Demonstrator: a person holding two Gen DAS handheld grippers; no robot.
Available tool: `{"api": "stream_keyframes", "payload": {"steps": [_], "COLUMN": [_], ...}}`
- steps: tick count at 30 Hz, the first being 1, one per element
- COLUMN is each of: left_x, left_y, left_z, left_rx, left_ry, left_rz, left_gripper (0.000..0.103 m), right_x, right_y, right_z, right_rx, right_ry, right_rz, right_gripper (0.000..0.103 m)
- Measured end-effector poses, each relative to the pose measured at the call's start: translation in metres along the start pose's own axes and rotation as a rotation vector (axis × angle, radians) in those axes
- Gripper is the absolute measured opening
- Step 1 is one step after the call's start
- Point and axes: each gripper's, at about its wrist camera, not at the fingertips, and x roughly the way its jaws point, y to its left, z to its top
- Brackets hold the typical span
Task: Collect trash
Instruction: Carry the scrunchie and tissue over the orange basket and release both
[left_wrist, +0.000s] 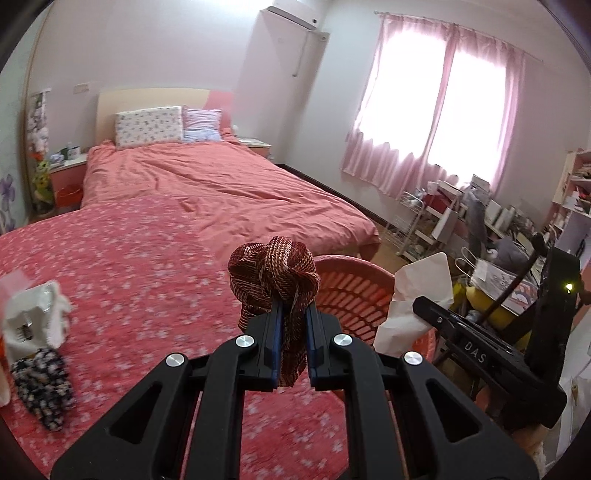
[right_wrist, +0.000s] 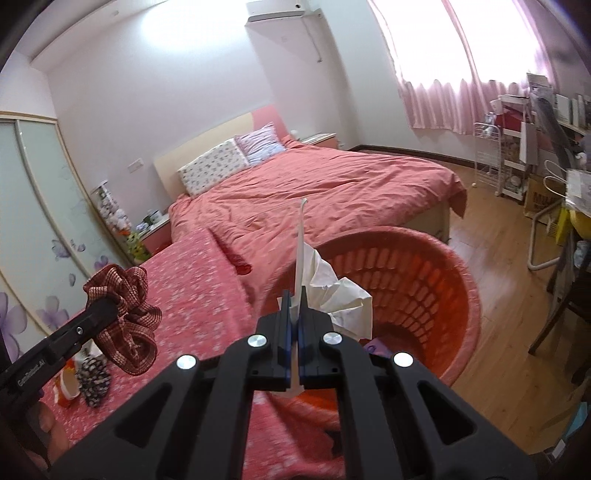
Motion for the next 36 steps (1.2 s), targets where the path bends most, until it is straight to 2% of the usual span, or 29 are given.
{"api": "stream_keyframes", "payload": {"steps": [7,20,32,34,36], "left_x": [0.025,0.058,0.085,0.092,0.097], "left_y": [-0.023,-0.053,-0.063,-0.061,-0.058], "left_z": [-0.004,-0.006,-0.016,-0.017,-0.018], "left_rx": [0.035,0.083,0.094,0.084,0.071], "left_ry": [0.034,0.072,0.130,0.151,0.169], "left_rz": [-0.057,-0.137,-0.149,-0.137,-0.127], "left_gripper": [0.010,0.010,0.012,0.014,0.016], "right_x": [0.013,0.027,0.043,0.046,0.051], "right_y": [-0.019,-0.048,-0.060,-0.062,-0.064], "right_z": [0.002,0.002,0.005,0.005,0.005], "right_rx": [0.006,0.052,0.082,0.093,0.102], "right_ry": [-0.022,-0.032,-0.030,-0.025,-0.017], "right_rz": [-0.047,-0.052,-0.034,-0.030,-0.028], "right_gripper": [0.003,0.003,0.005,0.012,0.013]}}
